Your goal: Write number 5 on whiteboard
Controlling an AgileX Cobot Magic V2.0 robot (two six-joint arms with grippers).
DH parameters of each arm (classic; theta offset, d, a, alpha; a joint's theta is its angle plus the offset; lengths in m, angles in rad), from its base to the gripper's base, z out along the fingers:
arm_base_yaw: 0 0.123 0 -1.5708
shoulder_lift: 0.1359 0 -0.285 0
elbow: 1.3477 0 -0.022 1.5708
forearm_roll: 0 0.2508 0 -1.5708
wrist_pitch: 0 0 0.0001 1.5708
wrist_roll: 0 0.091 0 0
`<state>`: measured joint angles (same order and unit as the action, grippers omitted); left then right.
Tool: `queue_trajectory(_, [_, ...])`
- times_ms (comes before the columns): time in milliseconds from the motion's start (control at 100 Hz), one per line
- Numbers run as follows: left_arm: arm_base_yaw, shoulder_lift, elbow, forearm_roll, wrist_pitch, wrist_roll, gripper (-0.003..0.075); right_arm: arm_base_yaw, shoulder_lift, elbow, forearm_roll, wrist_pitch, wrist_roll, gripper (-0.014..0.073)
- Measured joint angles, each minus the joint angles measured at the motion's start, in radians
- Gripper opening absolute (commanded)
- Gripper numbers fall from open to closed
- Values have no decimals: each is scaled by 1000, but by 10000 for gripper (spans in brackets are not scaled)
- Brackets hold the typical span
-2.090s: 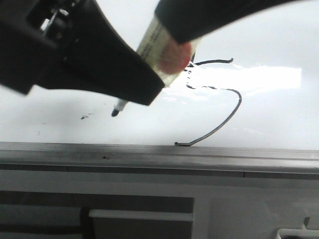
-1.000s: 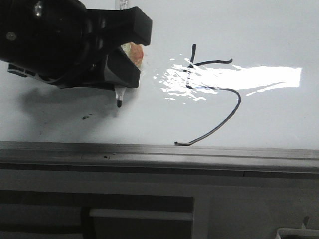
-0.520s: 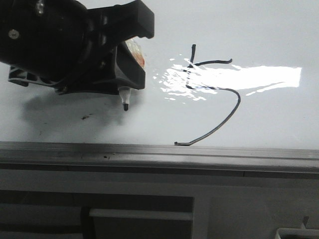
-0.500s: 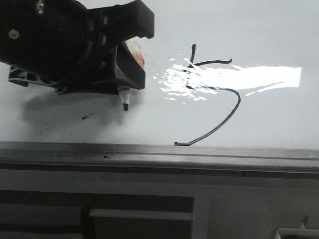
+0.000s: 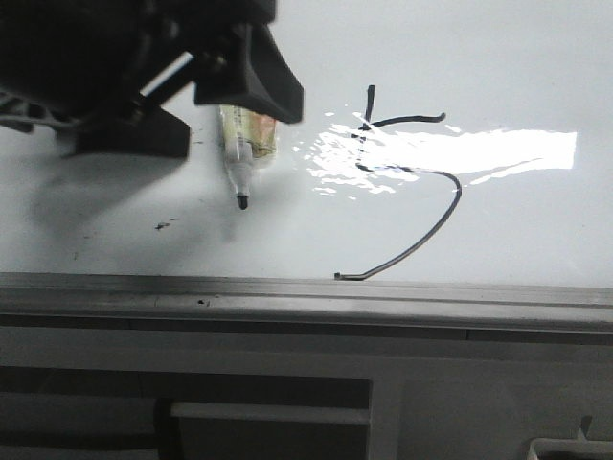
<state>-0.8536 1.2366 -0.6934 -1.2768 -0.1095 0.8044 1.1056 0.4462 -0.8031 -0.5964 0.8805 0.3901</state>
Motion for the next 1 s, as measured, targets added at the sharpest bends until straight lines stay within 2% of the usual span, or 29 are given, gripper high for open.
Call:
queue_trajectory(120, [0,-191,64,90,-21,0,392,0,-105,25,-55,83,0,-60])
queue_trajectory(340, [0,-521,287,146,-25,3,-18,0,-395,188,-144,191,4,-60])
queue_trajectory(560, [0,-707,394,151,-31,3,-20,0,-461,311,-145,173,2,-63])
queue_trajectory(1000, [0,-721,399,155,-31,6,-20,0,-460,329,-151,143,2,-63])
